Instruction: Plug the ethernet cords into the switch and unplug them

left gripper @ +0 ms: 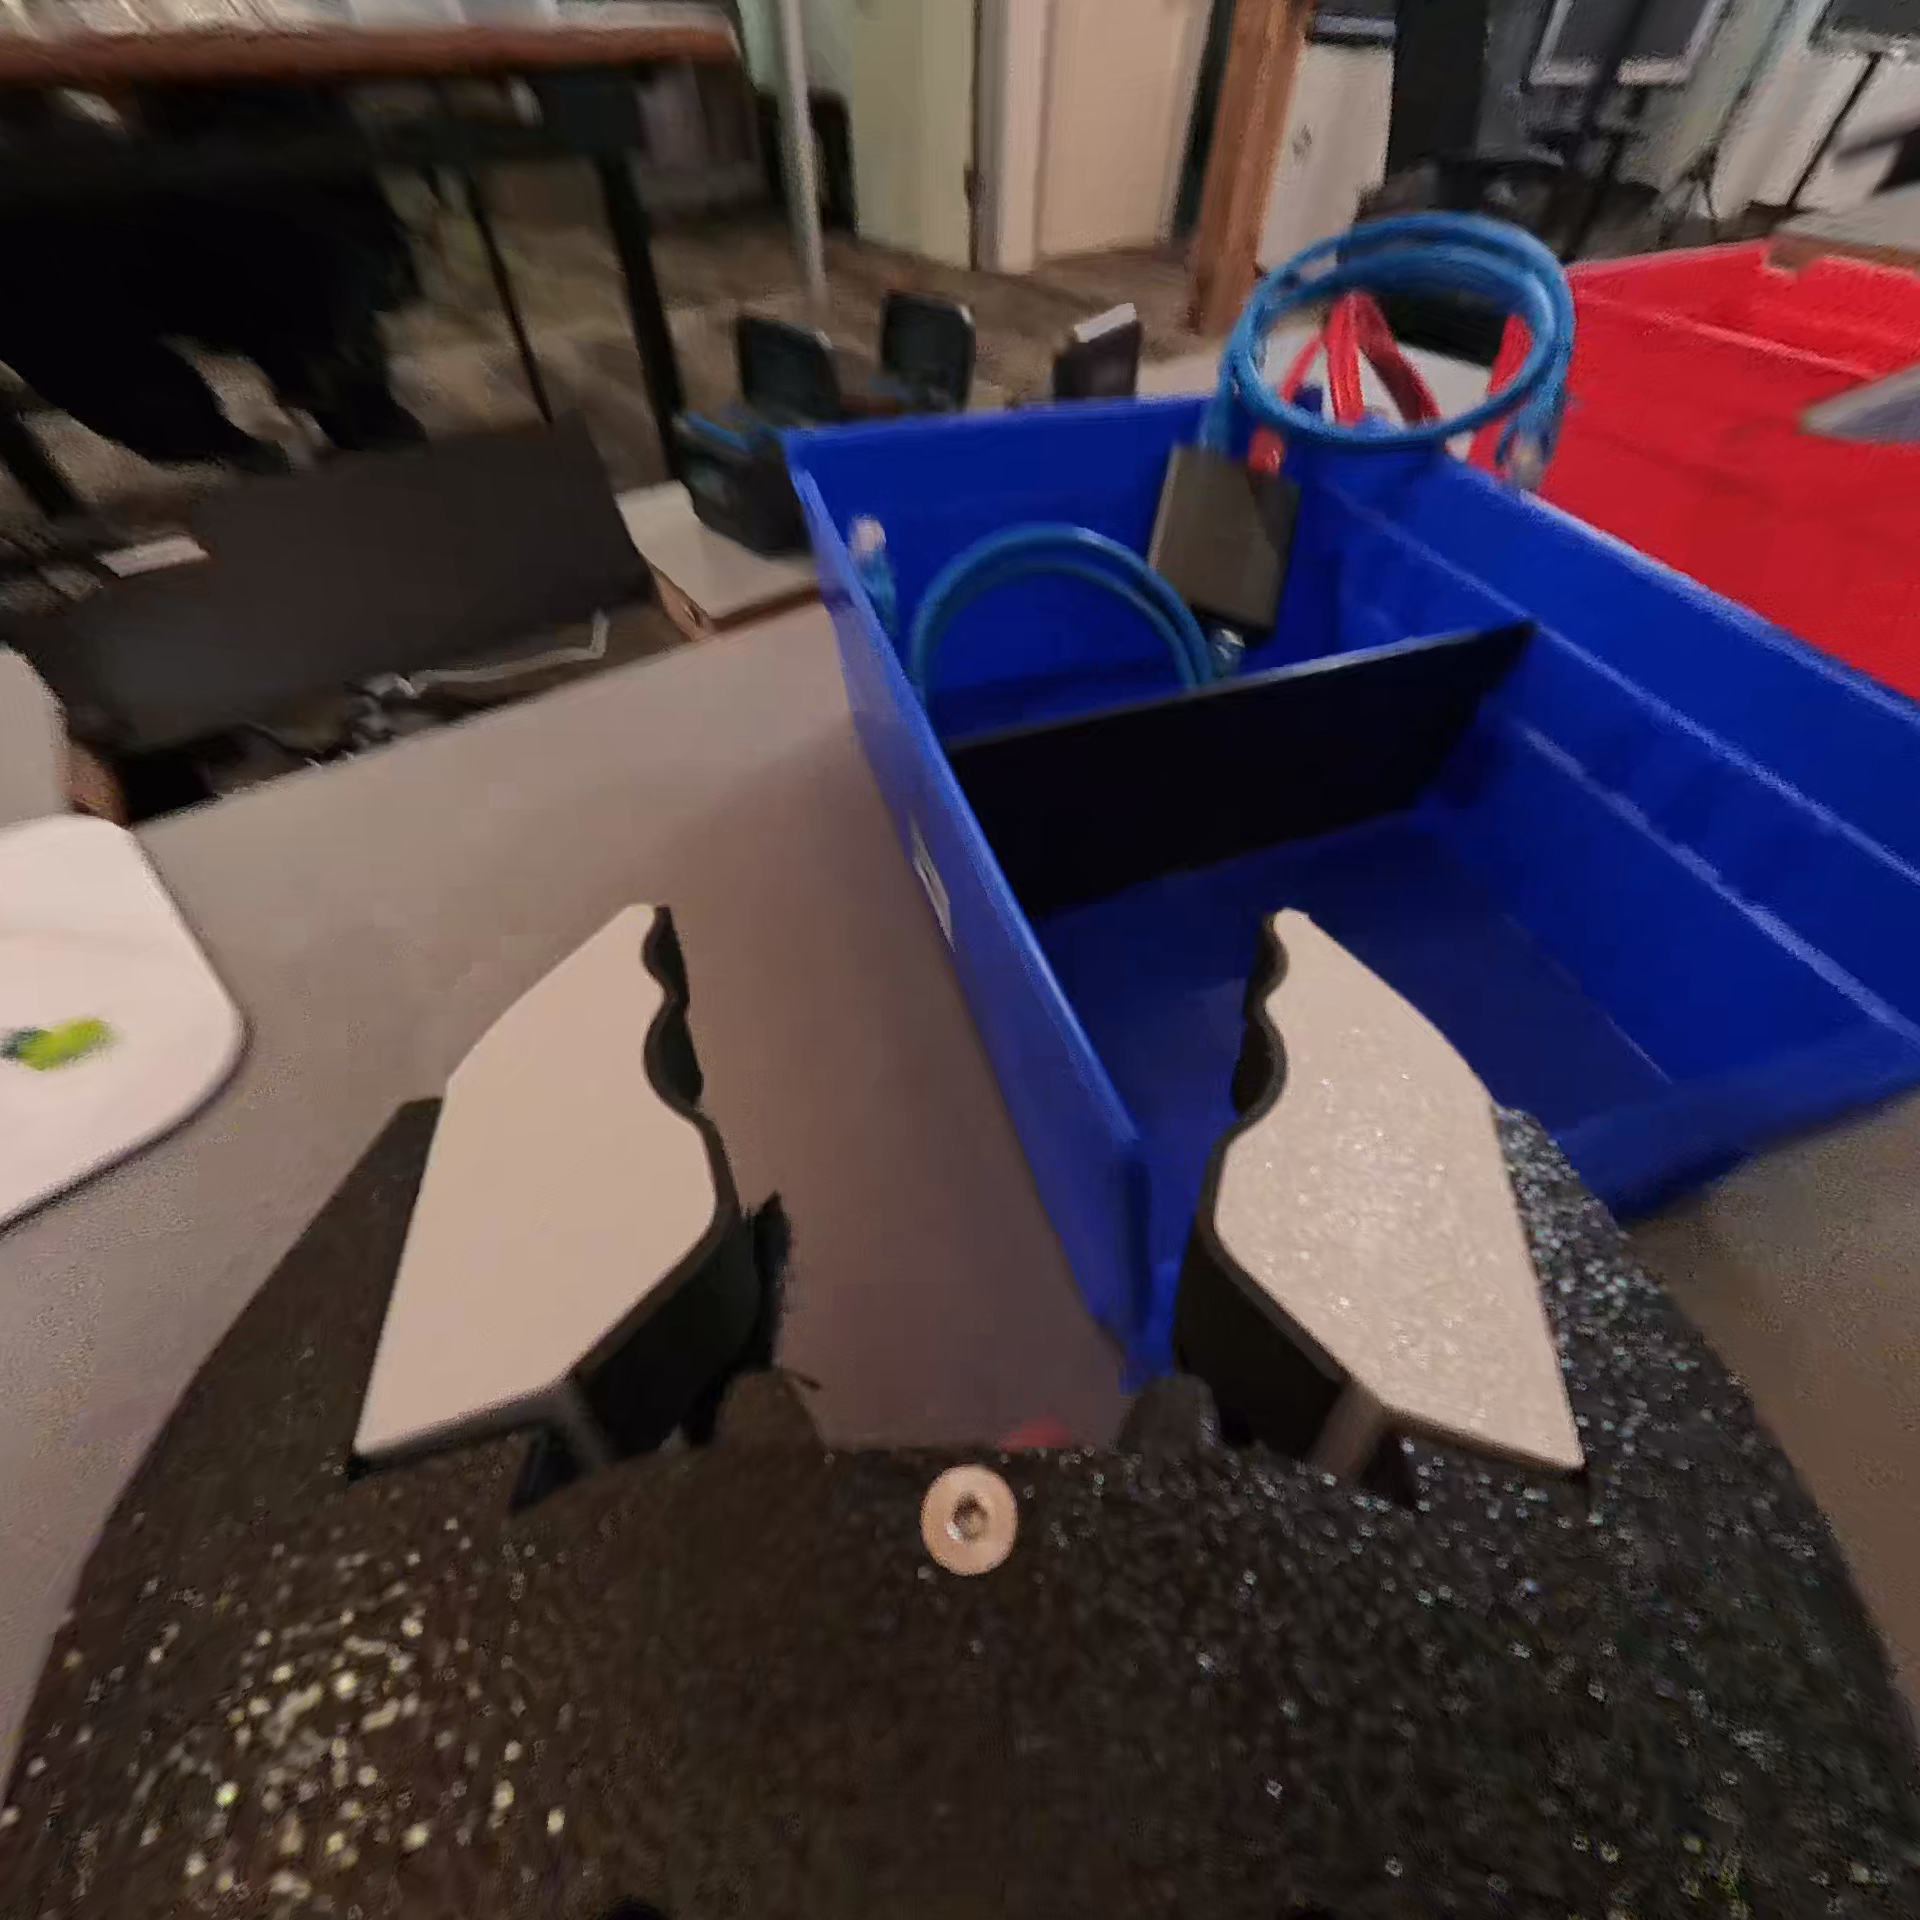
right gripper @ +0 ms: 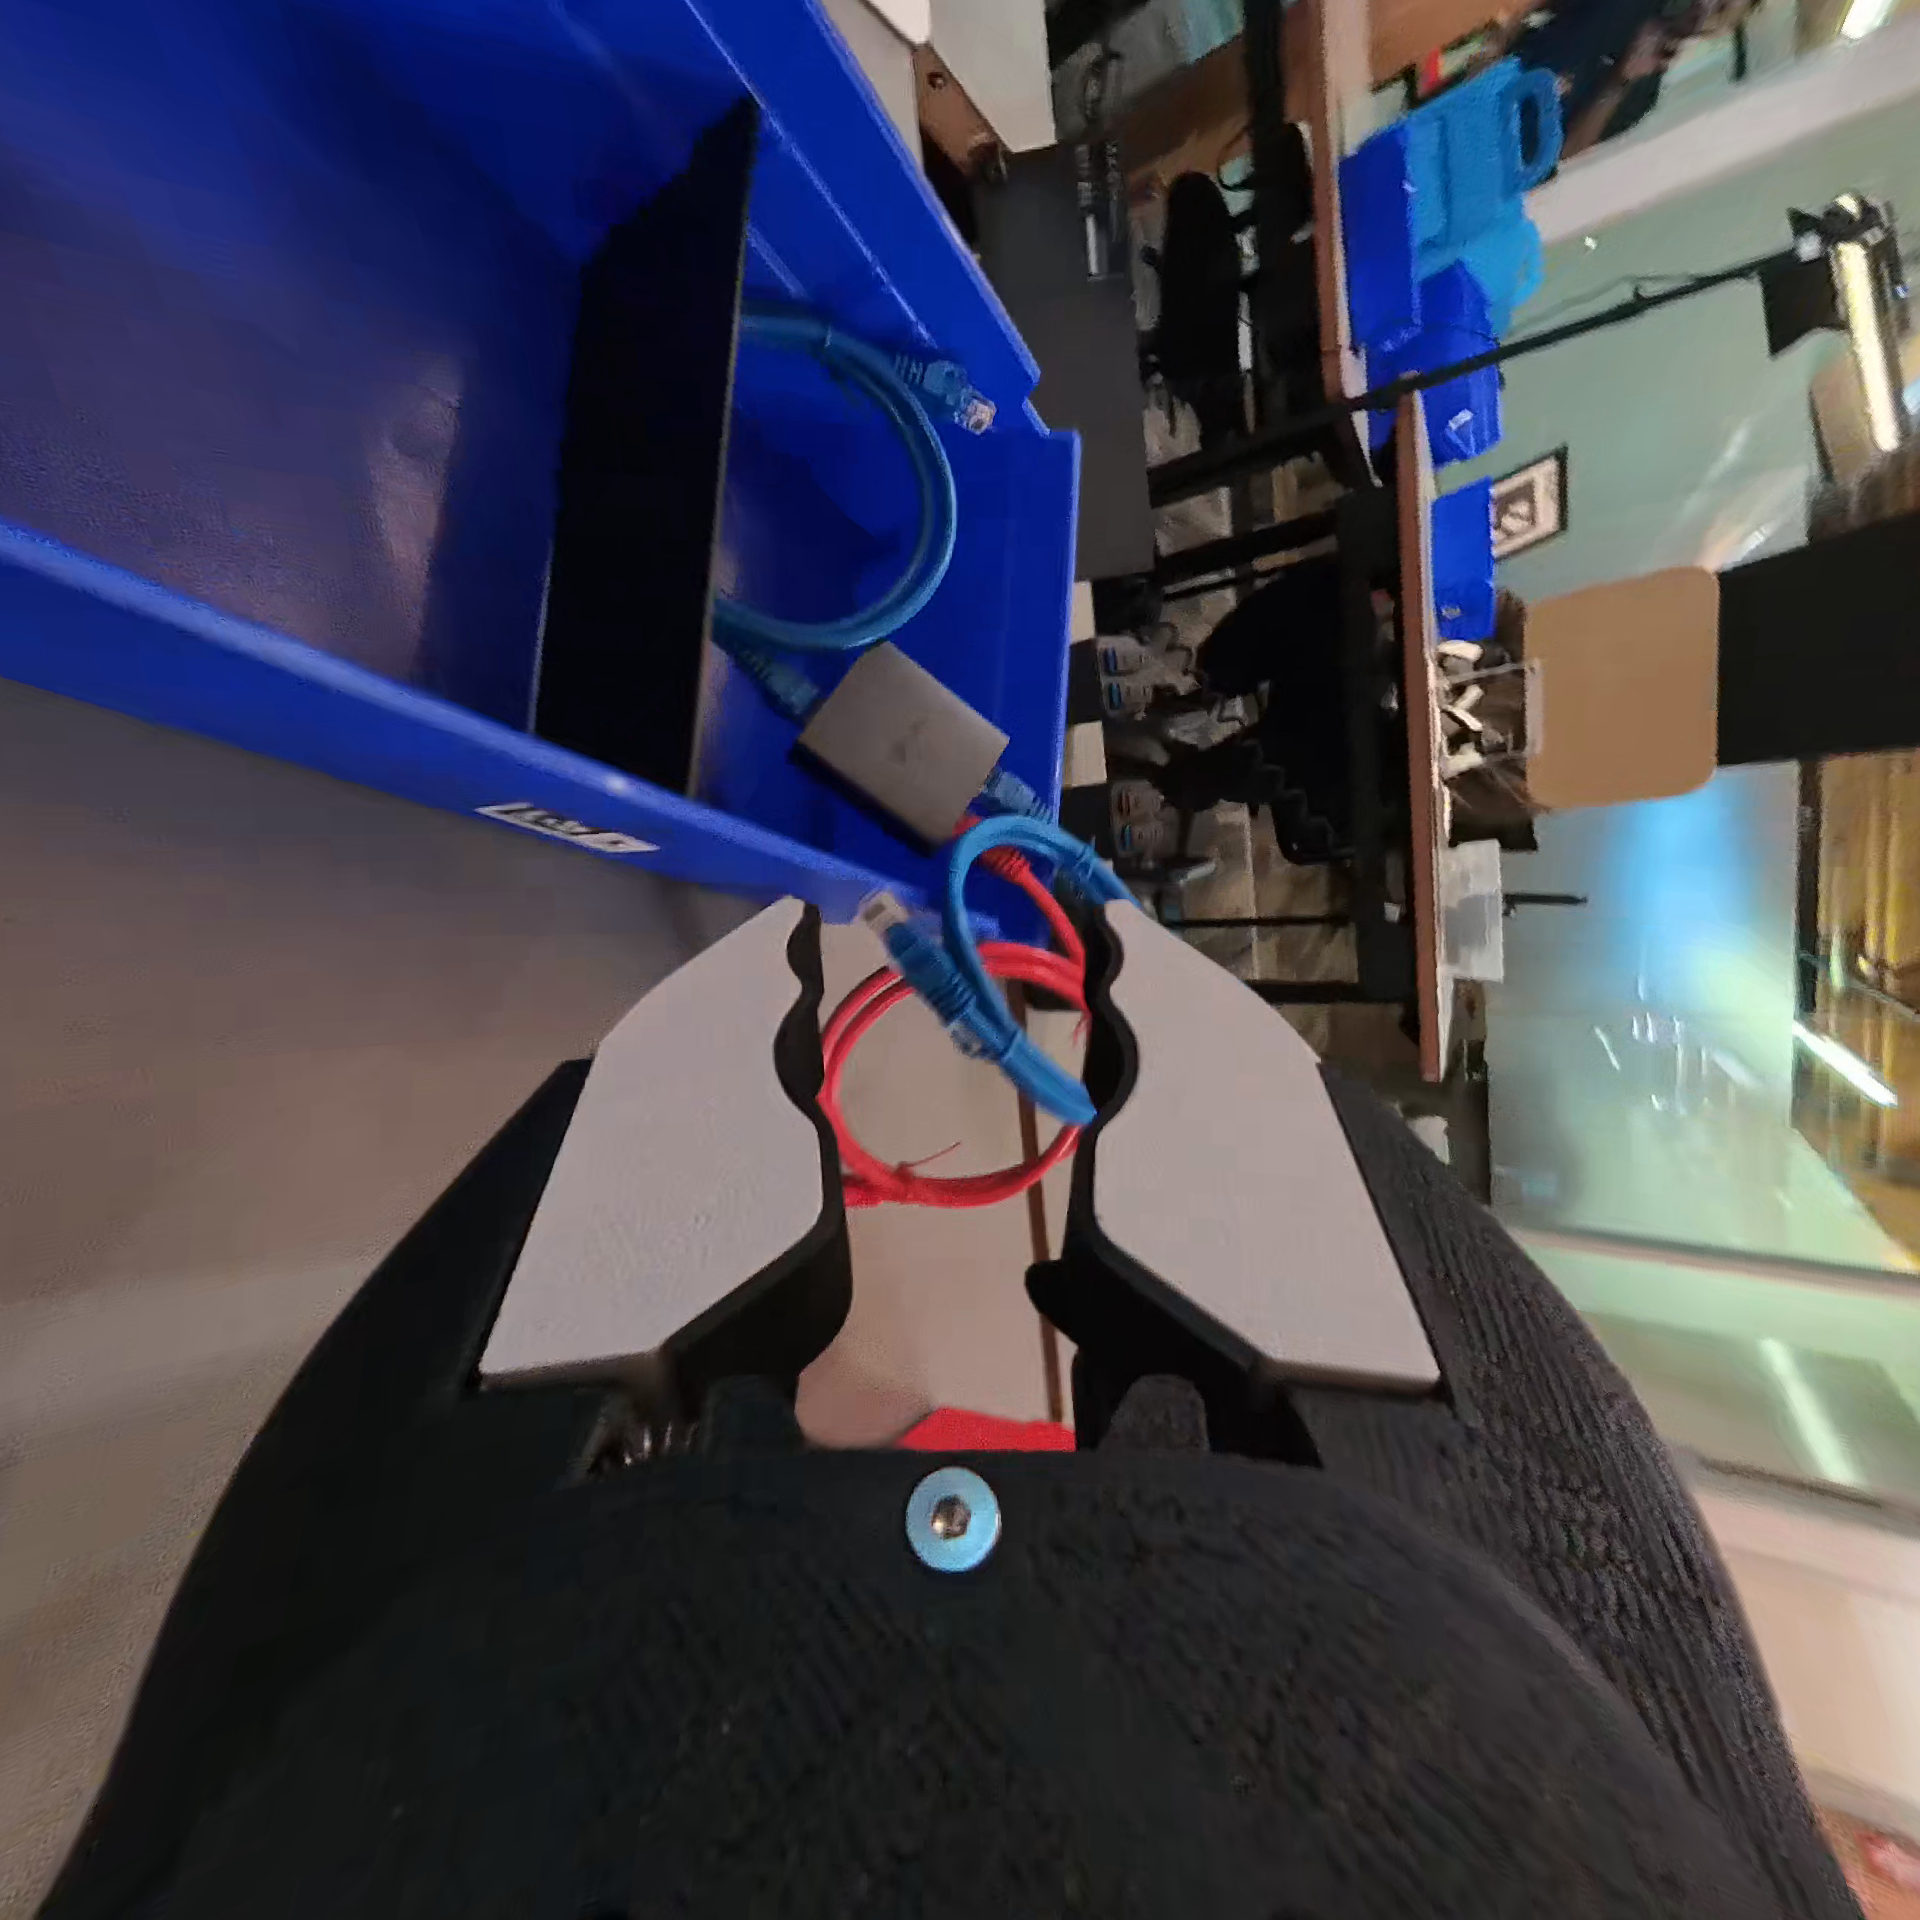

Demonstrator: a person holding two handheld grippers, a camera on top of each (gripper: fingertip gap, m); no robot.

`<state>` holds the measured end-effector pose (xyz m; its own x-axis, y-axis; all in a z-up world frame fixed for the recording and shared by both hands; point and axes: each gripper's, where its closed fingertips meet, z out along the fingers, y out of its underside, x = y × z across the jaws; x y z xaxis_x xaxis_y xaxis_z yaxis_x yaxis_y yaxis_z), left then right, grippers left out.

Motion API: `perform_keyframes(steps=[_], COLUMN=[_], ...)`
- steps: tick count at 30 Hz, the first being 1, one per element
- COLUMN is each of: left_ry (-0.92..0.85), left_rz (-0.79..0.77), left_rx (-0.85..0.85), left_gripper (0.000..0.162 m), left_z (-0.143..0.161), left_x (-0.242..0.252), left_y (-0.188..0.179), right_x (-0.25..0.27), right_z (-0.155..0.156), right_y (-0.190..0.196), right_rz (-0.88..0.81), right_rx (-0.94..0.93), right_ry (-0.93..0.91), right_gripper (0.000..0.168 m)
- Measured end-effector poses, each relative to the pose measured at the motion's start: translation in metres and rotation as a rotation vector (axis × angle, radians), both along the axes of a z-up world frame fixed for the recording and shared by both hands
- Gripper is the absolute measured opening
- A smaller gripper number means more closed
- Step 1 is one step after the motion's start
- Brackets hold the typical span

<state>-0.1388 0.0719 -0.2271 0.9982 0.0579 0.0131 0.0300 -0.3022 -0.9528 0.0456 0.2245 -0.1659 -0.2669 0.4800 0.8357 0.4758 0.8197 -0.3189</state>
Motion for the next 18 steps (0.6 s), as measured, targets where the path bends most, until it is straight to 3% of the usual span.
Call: perform_keyframes(steps=[3, 6, 8, 10, 13, 18], left_ry=[-0.114, -0.196, -0.226, -0.267, -0.382, -0.292], left_rz=[-0.110, -0.209, -0.219, -0.262, -0.371, -0.281], left_rx=[-0.003, 0.039, 0.049, 0.058, 0.074, 0.083], left_gripper=[0.092, 0.085, 0.094, 0.094, 0.086, 0.093], left_z=[-0.009, -0.001, 0.002, 0.004, 0.006, -0.003], left_x=[0.025, 0.051, 0.060, 0.072, 0.094, 0.075], left_y=[-0.002, -0.003, -0.003, -0.005, -0.009, -0.005], right_x=[-0.030, -0.055, -0.068, -0.080, -0.095, -0.106], right_z=[0.006, -0.012, -0.030, -0.044, -0.062, -0.087], right_y=[0.004, 0.004, 0.015, 0.029, 0.042, 0.058], right_rz=[0.093, 0.223, 0.226, 0.216, 0.228, 0.260], right_rx=[0.018, 0.027, 0.056, 0.121, 0.181, 0.352], right_ry=[-0.114, -0.368, -0.546, -0.686, -0.816, -0.972], right_gripper=[0.047, 0.054, 0.065, 0.077, 0.081, 0.081])
